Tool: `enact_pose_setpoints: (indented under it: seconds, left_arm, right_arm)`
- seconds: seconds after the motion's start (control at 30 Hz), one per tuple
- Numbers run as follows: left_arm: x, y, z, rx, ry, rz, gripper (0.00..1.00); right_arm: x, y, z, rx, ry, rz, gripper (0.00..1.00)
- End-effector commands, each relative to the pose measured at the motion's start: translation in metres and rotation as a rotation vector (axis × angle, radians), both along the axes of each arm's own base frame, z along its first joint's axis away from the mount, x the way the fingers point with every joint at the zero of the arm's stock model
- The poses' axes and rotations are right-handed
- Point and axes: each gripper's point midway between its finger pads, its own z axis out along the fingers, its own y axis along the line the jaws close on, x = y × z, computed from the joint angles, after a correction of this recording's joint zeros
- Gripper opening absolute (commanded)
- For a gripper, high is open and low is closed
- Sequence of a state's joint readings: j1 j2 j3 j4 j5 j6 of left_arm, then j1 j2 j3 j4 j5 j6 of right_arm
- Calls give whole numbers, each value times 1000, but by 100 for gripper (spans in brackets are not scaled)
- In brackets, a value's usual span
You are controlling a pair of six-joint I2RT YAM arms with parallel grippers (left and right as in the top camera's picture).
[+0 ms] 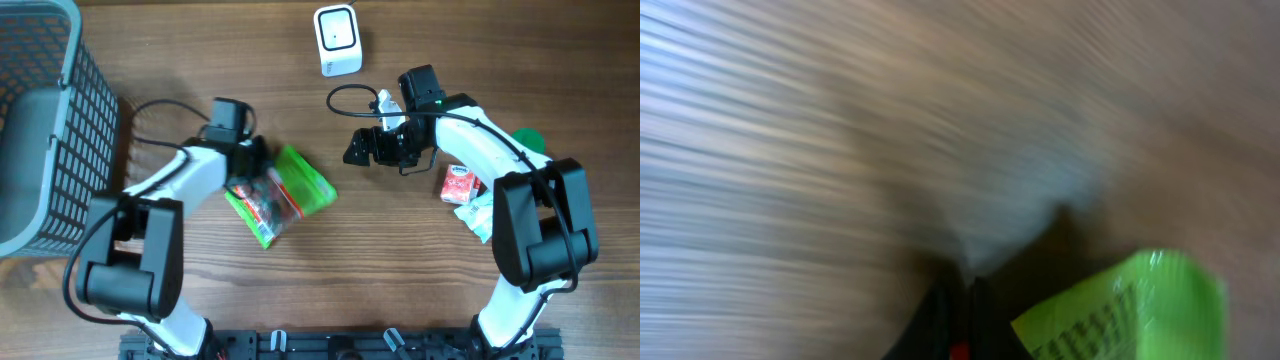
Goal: Scan the item barcode
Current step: 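Reach the left gripper to the green snack bag and grasp its edge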
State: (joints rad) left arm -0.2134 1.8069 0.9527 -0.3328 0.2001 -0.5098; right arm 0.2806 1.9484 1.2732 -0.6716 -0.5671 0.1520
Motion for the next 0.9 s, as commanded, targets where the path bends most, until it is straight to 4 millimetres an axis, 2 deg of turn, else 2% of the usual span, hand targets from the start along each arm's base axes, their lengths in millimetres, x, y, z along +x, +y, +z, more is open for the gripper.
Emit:
enact_pose_setpoints:
  seconds: [0.0,0.07,0.13,0.2,0.3,0.37,0.43,0.47,0.5,0.57,0.73,0.87]
  left_arm:
    - [-21,-49,-3,-74,31,-141,7]
    - [-19,-54,-2,-54,10,-154,4]
    - [-9,-48,6,-2,-27,-135,4]
    - [0,-39,19,33,-52,-107,4]
    - [12,-23,53,63,-79,-60,4]
    - [11,-10,70,87,-77,-30,4]
    - [4,7,77,129,-49,11,4]
    - [-5,18,75,156,-11,40,4]
    - [-22,33,67,198,74,86,4]
    - [-41,43,57,231,168,108,4]
    - [-84,51,30,271,352,149,4]
    - [-104,56,13,290,416,147,4]
  right_arm:
    - [5,2,7,-2,-35,13,91]
    - [5,2,7,-2,-34,13,91]
    - [5,2,7,-2,-37,17,92]
    - [5,2,7,-2,-37,17,91]
    - [5,2,7,-2,-37,17,91]
    - [5,2,7,-2,-37,17,91]
    - [5,1,7,-2,-36,17,92]
    - [5,1,7,-2,-35,17,92]
    - [4,1,7,-3,-35,17,91]
    - [4,1,7,-3,-34,16,92]
    - [3,1,7,-5,-27,17,92]
    - [3,1,7,-5,-26,17,92]
